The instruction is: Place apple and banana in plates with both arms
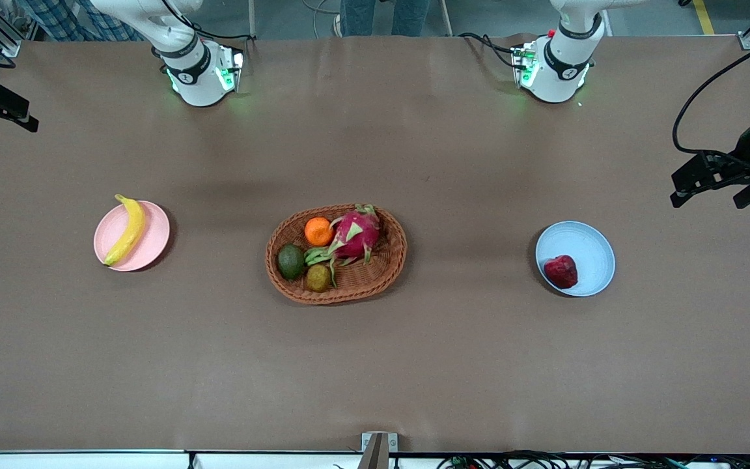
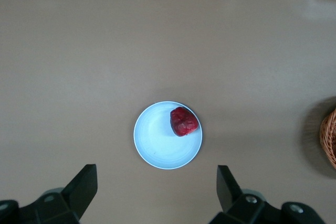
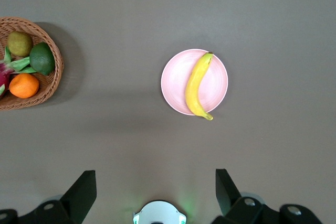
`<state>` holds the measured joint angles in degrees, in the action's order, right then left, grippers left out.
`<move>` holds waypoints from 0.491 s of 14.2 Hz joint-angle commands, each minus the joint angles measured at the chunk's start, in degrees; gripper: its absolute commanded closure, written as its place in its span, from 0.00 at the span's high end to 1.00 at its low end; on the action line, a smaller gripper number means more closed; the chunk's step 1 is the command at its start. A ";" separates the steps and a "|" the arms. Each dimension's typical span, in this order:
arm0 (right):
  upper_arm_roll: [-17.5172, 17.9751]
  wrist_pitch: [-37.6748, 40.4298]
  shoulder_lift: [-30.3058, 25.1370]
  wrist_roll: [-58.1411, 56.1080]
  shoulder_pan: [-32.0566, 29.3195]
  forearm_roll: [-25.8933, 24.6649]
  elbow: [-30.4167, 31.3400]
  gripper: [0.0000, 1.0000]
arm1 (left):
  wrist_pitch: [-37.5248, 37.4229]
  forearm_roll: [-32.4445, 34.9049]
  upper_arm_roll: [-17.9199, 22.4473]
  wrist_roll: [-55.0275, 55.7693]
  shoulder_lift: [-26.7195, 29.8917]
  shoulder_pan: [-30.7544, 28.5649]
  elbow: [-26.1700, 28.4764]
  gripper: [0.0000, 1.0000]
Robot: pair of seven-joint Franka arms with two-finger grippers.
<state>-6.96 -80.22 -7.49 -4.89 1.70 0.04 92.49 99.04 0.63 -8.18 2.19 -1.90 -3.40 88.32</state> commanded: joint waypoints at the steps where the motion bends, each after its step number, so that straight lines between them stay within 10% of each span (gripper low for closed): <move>1: 2.12 -1.34 -1.74 -0.21 -0.89 -1.27 2.09 1.00 | -1.30 -0.54 2.99 -0.43 -0.73 3.04 -1.83 1.00; 7: 3.09 -1.69 -1.83 -0.21 -1.52 -1.27 2.79 1.00 | -1.30 -0.54 5.19 -0.35 -0.56 4.90 -2.27 1.00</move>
<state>-4.94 -80.58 -7.49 -4.89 1.43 -0.09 92.97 99.04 0.63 -3.68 2.19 -1.90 1.35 88.10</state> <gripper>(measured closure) 0.000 0.000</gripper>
